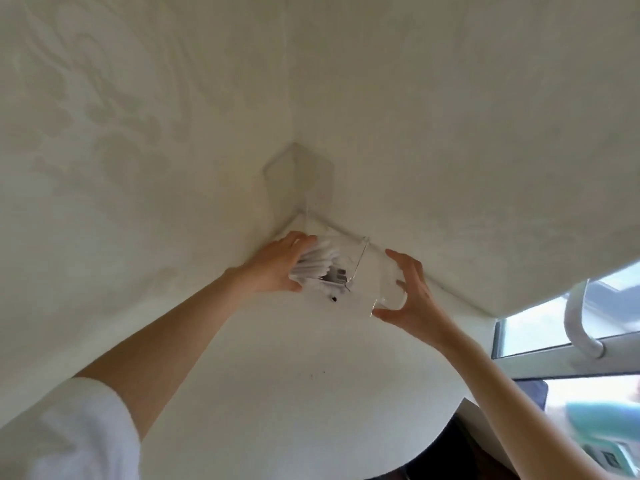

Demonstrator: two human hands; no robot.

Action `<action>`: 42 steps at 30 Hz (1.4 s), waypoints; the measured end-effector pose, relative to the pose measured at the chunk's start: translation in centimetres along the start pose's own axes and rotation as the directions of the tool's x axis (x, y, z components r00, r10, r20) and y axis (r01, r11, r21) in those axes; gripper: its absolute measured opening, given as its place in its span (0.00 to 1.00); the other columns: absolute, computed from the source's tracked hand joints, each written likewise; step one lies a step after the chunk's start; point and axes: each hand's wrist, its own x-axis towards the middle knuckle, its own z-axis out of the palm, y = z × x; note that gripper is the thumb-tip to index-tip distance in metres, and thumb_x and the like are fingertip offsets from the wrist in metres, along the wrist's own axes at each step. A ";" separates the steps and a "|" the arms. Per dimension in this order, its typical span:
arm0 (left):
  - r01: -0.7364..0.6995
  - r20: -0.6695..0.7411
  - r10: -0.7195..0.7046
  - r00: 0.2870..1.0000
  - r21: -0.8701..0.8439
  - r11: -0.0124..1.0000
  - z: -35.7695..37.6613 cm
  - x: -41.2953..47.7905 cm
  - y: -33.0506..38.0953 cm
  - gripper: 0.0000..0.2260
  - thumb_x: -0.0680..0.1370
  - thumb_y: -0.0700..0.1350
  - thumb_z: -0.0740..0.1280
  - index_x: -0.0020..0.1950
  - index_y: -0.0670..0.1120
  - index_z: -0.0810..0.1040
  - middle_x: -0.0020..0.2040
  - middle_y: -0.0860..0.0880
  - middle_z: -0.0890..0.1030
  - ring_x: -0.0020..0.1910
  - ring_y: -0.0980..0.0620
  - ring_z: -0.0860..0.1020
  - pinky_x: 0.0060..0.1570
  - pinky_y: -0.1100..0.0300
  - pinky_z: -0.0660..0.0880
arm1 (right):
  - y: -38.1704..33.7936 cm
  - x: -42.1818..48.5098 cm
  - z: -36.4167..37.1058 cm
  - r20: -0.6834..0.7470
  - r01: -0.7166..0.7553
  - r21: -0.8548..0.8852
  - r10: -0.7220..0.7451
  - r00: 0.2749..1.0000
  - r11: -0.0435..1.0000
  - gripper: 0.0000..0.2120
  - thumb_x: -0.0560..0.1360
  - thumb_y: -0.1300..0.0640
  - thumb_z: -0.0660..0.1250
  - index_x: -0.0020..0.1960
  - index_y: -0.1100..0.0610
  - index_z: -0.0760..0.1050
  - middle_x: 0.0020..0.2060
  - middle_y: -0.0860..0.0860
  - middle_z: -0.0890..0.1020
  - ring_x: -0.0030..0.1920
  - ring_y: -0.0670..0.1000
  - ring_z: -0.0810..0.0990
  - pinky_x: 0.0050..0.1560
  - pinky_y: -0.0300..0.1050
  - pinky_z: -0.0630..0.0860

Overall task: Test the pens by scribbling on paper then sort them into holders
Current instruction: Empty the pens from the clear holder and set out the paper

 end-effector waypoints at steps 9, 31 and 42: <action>-0.039 0.106 0.020 0.994 0.180 0.983 0.7 0.7 0.2 0.50 0.64 0.63 0.73 0.76 0.51 0.49 0.69 0.49 0.65 0.67 0.49 0.65 0.67 0.56 0.57 | 3.2 -1.4 -1.2 0.063 -0.090 -0.028 0.092 0.994 0.996 0.46 0.62 0.59 0.78 0.72 0.41 0.58 0.65 0.37 0.60 0.68 0.45 0.63 0.69 0.47 0.63; 0.300 0.029 -0.358 0.933 0.483 0.823 -2.1 -0.6 4.8 0.45 0.66 0.56 0.71 0.75 0.61 0.46 0.70 0.44 0.57 0.70 0.45 0.54 0.70 0.44 0.45 | 7.5 5.7 -2.3 0.346 -0.005 -0.163 0.061 0.936 0.987 0.44 0.65 0.62 0.74 0.73 0.41 0.57 0.74 0.46 0.53 0.73 0.49 0.53 0.66 0.41 0.57; 0.428 -0.134 -0.408 0.903 0.365 0.827 -2.5 -4.3 3.2 0.44 0.65 0.59 0.71 0.74 0.63 0.48 0.70 0.46 0.59 0.68 0.47 0.55 0.67 0.49 0.50 | 4.9 8.6 -1.8 0.428 0.156 -0.161 -0.073 0.901 0.975 0.45 0.63 0.60 0.74 0.73 0.39 0.56 0.73 0.48 0.55 0.72 0.50 0.57 0.70 0.50 0.64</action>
